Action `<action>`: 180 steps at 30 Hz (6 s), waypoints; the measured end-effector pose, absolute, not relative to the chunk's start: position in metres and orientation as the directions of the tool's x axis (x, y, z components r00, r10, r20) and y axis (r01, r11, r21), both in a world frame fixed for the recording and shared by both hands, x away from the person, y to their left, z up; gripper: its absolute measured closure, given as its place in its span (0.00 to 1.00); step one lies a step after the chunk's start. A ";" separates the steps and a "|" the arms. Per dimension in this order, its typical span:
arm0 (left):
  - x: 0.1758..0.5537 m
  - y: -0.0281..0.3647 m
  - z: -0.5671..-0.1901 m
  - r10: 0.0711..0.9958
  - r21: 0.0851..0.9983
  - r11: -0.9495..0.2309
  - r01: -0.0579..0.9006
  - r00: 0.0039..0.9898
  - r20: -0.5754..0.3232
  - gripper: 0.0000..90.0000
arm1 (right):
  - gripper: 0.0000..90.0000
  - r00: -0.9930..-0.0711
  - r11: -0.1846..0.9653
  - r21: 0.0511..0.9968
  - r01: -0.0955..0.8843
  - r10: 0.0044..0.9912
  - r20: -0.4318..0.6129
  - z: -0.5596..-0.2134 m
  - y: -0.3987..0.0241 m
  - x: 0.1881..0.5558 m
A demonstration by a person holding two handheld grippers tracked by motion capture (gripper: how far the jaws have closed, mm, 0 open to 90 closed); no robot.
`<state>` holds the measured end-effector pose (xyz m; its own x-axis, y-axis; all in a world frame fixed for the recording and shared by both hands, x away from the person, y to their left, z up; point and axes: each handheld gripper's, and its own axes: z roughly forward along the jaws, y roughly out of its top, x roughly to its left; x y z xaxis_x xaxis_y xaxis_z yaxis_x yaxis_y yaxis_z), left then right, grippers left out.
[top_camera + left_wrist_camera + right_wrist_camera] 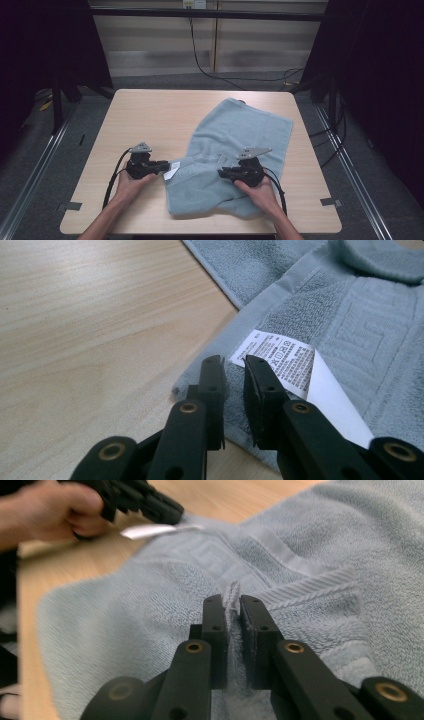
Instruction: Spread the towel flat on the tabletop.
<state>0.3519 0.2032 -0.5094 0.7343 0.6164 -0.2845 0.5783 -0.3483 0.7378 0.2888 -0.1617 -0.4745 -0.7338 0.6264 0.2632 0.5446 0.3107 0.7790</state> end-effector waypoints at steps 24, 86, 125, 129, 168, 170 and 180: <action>0.357 0.180 -0.509 0.582 0.753 -0.402 0.521 0.780 -0.229 0.39 | 0.98 -0.583 0.140 0.811 0.568 0.765 0.275 -0.457 -0.258 0.270; 0.199 0.230 -0.479 0.285 0.825 -0.364 0.433 0.895 -0.344 0.87 | 0.79 -0.658 0.211 0.780 0.590 0.686 0.312 -0.459 -0.270 0.128; 0.245 0.198 -0.479 0.224 0.788 -0.433 0.437 0.900 -0.375 0.63 | 0.67 -0.695 0.272 0.778 0.566 0.666 0.273 -0.458 -0.266 0.160; 0.285 0.180 -0.479 0.312 0.773 -0.436 0.461 0.883 -0.350 0.59 | 0.64 -0.675 0.232 0.801 0.551 0.689 0.264 -0.452 -0.270 0.177; 0.280 0.230 -0.492 0.487 0.737 -0.425 0.525 0.819 -0.303 0.82 | 0.74 -0.687 0.290 0.764 0.577 0.679 0.260 -0.465 -0.253 0.180; 0.297 0.220 -0.489 0.509 0.737 -0.440 0.513 0.819 -0.266 0.77 | 0.68 -0.690 0.298 0.767 0.568 0.681 0.246 -0.466 -0.245 0.203; 0.336 0.191 -0.503 0.554 0.725 -0.462 0.511 0.805 -0.214 0.69 | 0.53 -0.649 0.356 0.724 0.591 0.743 0.165 -0.495 -0.207 0.294</action>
<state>0.3357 0.1908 -0.5034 0.8047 0.5538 -0.2140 0.5106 -0.4616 0.7254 0.2935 -0.2066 -0.4948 -0.6489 0.7428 0.1646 0.5909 0.3557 0.7241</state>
